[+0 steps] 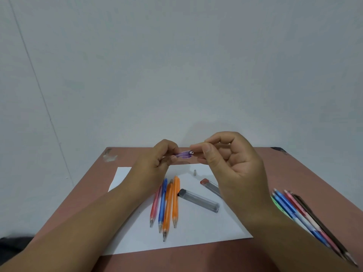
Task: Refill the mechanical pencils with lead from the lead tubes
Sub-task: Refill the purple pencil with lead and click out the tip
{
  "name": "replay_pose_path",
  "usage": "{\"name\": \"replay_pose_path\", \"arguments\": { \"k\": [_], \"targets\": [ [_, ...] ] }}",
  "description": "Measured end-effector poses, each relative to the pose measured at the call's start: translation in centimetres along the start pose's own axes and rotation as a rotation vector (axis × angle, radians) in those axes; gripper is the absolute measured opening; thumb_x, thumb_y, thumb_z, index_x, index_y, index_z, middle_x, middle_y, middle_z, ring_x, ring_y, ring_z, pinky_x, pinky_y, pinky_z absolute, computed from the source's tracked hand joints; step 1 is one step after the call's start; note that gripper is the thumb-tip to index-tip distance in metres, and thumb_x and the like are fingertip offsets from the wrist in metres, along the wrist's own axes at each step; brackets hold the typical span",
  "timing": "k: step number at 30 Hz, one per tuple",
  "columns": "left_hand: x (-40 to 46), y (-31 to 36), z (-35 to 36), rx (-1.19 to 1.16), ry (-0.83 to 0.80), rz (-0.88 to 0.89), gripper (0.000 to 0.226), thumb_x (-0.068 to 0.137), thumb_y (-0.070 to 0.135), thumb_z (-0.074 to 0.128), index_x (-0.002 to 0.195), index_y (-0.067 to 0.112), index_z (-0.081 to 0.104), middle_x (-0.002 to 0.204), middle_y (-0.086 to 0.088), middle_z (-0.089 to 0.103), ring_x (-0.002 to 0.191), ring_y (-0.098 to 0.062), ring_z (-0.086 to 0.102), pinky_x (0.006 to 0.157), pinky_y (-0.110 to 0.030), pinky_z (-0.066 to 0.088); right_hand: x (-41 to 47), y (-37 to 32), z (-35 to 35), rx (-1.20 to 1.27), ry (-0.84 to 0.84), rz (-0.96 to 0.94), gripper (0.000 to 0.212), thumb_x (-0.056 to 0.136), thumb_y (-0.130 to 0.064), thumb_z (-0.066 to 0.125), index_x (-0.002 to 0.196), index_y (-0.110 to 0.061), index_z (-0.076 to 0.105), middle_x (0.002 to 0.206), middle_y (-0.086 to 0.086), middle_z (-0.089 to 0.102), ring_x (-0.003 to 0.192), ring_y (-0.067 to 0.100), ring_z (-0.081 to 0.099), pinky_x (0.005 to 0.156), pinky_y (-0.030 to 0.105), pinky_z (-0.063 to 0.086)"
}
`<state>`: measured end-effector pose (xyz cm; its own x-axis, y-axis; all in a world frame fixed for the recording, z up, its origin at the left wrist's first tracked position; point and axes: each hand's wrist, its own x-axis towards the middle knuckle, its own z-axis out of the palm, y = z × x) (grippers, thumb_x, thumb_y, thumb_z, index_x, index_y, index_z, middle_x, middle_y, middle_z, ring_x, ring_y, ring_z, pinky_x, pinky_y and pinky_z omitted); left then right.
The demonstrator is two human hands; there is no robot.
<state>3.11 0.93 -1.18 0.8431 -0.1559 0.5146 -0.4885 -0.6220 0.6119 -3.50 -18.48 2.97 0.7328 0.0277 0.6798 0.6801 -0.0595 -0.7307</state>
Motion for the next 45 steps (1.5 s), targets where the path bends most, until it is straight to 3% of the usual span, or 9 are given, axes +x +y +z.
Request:
{"name": "replay_pose_path", "arguments": {
  "k": [5, 10, 17, 22, 29, 35, 40, 45],
  "targets": [
    [0.0, 0.2, 0.0, -0.037, -0.004, 0.01, 0.028, 0.103, 0.019, 0.053, 0.093, 0.045, 0.051, 0.096, 0.024, 0.06, 0.097, -0.011, 0.061, 0.081, -0.025, 0.053, -0.1, -0.2, 0.0, 0.018, -0.002, 0.009, 0.007, 0.095, -0.023, 0.062, 0.1, -0.02, 0.064, 0.095, -0.002, 0.078, 0.094, 0.018, 0.076, 0.082, 0.032, 0.062],
    [0.1, 0.0, 0.1, -0.057, -0.011, 0.02, 0.03, 0.103, 0.022, 0.054, 0.094, 0.05, 0.052, 0.094, 0.026, 0.061, 0.097, -0.011, 0.061, 0.084, -0.035, 0.057, 0.0, -0.2, 0.1, 0.048, -0.001, 0.009, 0.005, 0.095, -0.019, 0.063, 0.099, -0.018, 0.064, 0.094, 0.001, 0.078, 0.093, 0.018, 0.076, 0.083, 0.03, 0.061],
    [0.0, 0.4, 0.0, -0.057, -0.013, 0.03, 0.046, 0.103, 0.022, 0.053, 0.093, 0.066, 0.047, 0.1, 0.031, 0.059, 0.097, -0.009, 0.061, 0.085, -0.031, 0.057, -0.1, 0.0, -0.1, 0.01, -0.01, -0.004, 0.004, 0.097, -0.016, 0.064, 0.1, -0.017, 0.064, 0.094, -0.001, 0.078, 0.093, 0.018, 0.076, 0.083, 0.033, 0.061],
    [0.0, 0.3, 0.0, -0.061, -0.002, 0.034, 0.045, 0.102, 0.02, 0.054, 0.093, 0.064, 0.048, 0.099, 0.031, 0.059, 0.098, -0.007, 0.061, 0.086, -0.034, 0.057, -0.1, 0.2, -0.1, -0.056, -0.01, -0.032, 0.008, 0.095, -0.015, 0.067, 0.098, -0.021, 0.068, 0.093, -0.006, 0.076, 0.093, 0.015, 0.074, 0.079, 0.026, 0.06],
    [0.1, 0.2, 0.1, -0.069, -0.004, 0.054, 0.044, 0.102, 0.023, 0.054, 0.094, 0.065, 0.047, 0.098, 0.029, 0.058, 0.097, -0.01, 0.061, 0.084, -0.033, 0.056, -0.1, 0.2, 0.0, -0.073, -0.023, -0.069, 0.014, 0.091, -0.029, 0.064, 0.1, -0.019, 0.07, 0.093, -0.007, 0.075, 0.094, 0.014, 0.074, 0.079, 0.024, 0.059],
    [0.2, 0.0, 0.1, -0.083, -0.017, 0.069, 0.041, 0.102, 0.022, 0.055, 0.093, 0.062, 0.049, 0.096, 0.029, 0.059, 0.096, -0.003, 0.058, 0.08, -0.024, 0.052, 0.0, 0.7, -0.3, -0.169, -0.047, -0.174, 0.014, 0.094, -0.017, 0.066, 0.104, -0.009, 0.072, 0.095, -0.008, 0.074, 0.094, 0.007, 0.072, 0.079, 0.015, 0.056],
    [0.2, -0.3, 0.2, -0.095, -0.014, 0.07, 0.029, 0.102, 0.021, 0.055, 0.095, 0.049, 0.052, 0.097, 0.027, 0.06, 0.096, -0.006, 0.059, 0.082, -0.029, 0.054, 0.1, 0.9, -0.4, -0.216, -0.059, -0.232, 0.013, 0.095, -0.012, 0.066, 0.104, -0.005, 0.073, 0.096, -0.004, 0.075, 0.094, 0.005, 0.072, 0.081, 0.014, 0.055],
    [0.2, -0.2, 0.2, -0.085, -0.009, 0.072, 0.039, 0.102, 0.021, 0.055, 0.095, 0.059, 0.051, 0.097, 0.028, 0.06, 0.097, -0.005, 0.059, 0.082, -0.03, 0.055, 0.1, 1.1, -0.5, -0.253, -0.067, -0.23, 0.012, 0.094, -0.01, 0.069, 0.105, -0.007, 0.075, 0.096, -0.006, 0.075, 0.095, 0.003, 0.071, 0.082, 0.014, 0.055]
  ]
}}
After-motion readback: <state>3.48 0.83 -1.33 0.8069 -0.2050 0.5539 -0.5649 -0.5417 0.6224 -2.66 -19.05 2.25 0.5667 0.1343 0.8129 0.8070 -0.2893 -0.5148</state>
